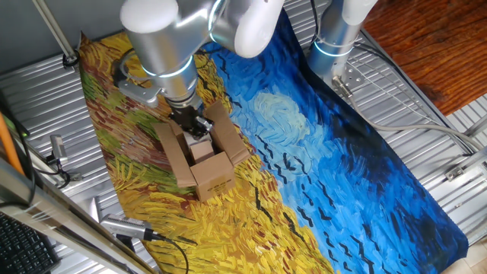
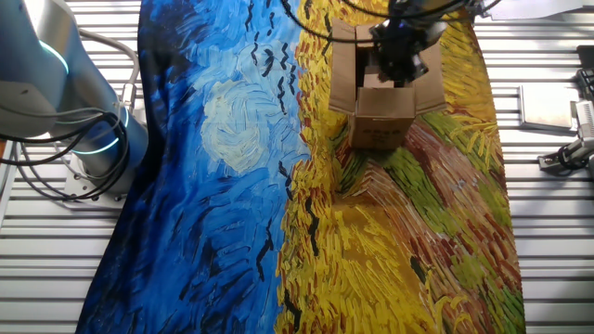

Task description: Open a box

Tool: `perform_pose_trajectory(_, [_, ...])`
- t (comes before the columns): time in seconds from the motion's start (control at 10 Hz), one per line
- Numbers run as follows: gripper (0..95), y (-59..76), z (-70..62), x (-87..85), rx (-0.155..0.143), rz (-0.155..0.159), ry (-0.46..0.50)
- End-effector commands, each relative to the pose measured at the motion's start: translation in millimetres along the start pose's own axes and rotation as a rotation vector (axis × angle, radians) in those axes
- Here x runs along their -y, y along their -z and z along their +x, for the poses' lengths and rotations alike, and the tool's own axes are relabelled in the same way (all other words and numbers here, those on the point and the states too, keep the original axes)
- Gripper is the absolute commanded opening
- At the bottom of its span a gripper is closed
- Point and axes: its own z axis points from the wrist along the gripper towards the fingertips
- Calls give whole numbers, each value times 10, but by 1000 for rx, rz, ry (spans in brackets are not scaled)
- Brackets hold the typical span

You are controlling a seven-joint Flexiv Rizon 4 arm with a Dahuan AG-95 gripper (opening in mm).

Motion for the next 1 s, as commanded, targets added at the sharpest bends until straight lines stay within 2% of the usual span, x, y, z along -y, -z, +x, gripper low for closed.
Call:
perform_pose_trajectory(0.1, [0, -2, 21, 17, -9, 4, -1])
perform_pose_trajectory(0.5, [0, 138, 199, 169, -13, 4, 47])
perform_pose_trajectory(0.8, [0, 307, 287, 293, -21, -1, 71])
perform_pose_trajectory(1.0, [0, 429, 346, 397, -33, 6, 98])
